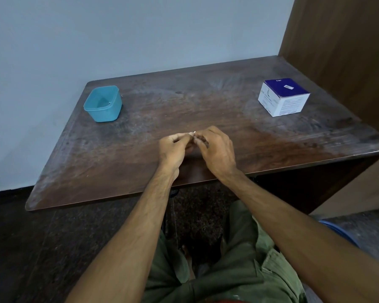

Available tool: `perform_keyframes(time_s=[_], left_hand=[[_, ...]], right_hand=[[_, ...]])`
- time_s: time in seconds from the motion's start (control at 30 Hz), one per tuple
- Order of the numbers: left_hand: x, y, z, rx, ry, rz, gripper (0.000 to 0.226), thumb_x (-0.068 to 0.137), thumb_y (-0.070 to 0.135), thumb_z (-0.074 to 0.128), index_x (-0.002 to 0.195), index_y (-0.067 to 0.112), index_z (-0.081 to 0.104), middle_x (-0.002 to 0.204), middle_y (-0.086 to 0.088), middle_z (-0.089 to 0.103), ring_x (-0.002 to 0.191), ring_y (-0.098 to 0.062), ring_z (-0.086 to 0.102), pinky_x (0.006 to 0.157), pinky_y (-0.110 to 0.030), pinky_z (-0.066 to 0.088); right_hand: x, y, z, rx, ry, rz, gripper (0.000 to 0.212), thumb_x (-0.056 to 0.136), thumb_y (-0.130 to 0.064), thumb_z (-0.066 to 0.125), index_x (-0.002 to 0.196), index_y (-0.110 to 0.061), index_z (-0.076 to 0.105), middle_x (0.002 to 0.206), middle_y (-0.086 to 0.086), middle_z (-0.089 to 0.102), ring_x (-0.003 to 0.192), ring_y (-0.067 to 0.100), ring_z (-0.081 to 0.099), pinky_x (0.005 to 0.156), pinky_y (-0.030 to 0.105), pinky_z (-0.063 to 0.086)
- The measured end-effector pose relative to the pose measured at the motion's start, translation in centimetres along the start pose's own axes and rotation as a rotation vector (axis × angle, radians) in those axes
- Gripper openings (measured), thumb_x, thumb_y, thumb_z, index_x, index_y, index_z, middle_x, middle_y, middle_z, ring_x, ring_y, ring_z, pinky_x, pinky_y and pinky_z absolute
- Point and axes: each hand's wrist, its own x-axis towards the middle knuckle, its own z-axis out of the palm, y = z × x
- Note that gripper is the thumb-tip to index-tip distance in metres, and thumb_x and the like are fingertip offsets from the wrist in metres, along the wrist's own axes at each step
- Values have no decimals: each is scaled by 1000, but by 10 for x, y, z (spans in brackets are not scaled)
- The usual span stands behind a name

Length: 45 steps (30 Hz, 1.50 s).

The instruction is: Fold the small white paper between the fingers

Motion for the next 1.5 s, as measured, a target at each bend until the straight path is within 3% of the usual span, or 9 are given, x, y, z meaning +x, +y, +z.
perform_keyframes(time_s=[0.17, 0.3, 0.5, 0.67, 0.77, 0.9, 1.03, 1.2, 1.5], left_hand=[[-1, -2, 20, 126, -66, 33, 17, 95, 12, 55, 90, 7, 70, 81, -5, 70, 70, -12, 66, 65, -21, 53], [6, -13, 41, 440, -97, 253, 14, 90, 14, 62, 85, 21, 72, 86, 2, 73, 83, -15, 70, 82, -34, 56], [-6, -12, 90, 848, -243, 517, 16, 90, 19, 61, 103, 22, 70, 99, 11, 70, 90, -8, 65, 87, -30, 53], [-28, -16, 154, 951, -408, 752, 22, 89, 20, 60, 109, 20, 68, 106, 6, 70, 97, -10, 64, 88, -35, 53], [-49, -26, 197, 973, -512, 833, 21, 89, 21, 57, 108, 20, 66, 106, 2, 68, 98, -17, 62, 86, -40, 52], [-81, -45, 245, 1010, -670, 945, 20, 90, 21, 57, 108, 18, 64, 107, -1, 65, 99, -21, 61, 81, -34, 47], [-107, -73, 286, 1041, -821, 957, 22, 92, 24, 56, 112, 18, 64, 110, 0, 65, 102, -20, 61, 83, -37, 51], [-125, -119, 327, 1152, -973, 907, 22, 96, 26, 54, 116, 19, 60, 114, 2, 61, 102, -14, 59, 79, -26, 43], [-130, -209, 376, 1337, -1187, 837, 31, 95, 25, 54, 124, 15, 55, 122, -2, 60, 111, -21, 58, 92, -40, 50]], right_hand=[[5, 17, -23, 50, 107, 92, 10, 88, -18, 65, 95, -19, 72, 92, -2, 67, 79, 14, 64, 72, 38, 55], [0, 33, -44, 20, 137, 149, 9, 89, -21, 65, 95, -18, 70, 94, -5, 66, 76, 7, 62, 71, 32, 55], [-14, 67, -96, -56, 180, 228, 12, 90, -18, 64, 101, -16, 69, 98, -3, 64, 84, 6, 59, 76, 23, 52], [-35, 103, -152, -116, 279, 328, 13, 88, -13, 65, 100, -15, 69, 99, 0, 65, 86, 10, 61, 79, 29, 54], [-56, 124, -187, -163, 336, 365, 9, 88, -12, 64, 96, -14, 68, 97, 1, 65, 85, 10, 58, 76, 25, 49], [-89, 161, -225, -209, 406, 409, 7, 87, -13, 62, 92, -15, 67, 93, -1, 65, 83, 13, 60, 73, 29, 49], [-126, 201, -253, -290, 425, 505, 6, 90, -19, 61, 93, -19, 66, 91, -7, 60, 78, 7, 56, 70, 30, 51], [-175, 247, -270, -382, 415, 658, 13, 92, -19, 59, 100, -14, 68, 96, -1, 60, 83, 12, 57, 69, 30, 49], [-264, 326, -262, -387, 281, 929, 12, 92, -9, 56, 94, -4, 66, 99, 12, 58, 83, 27, 57, 70, 38, 49]])
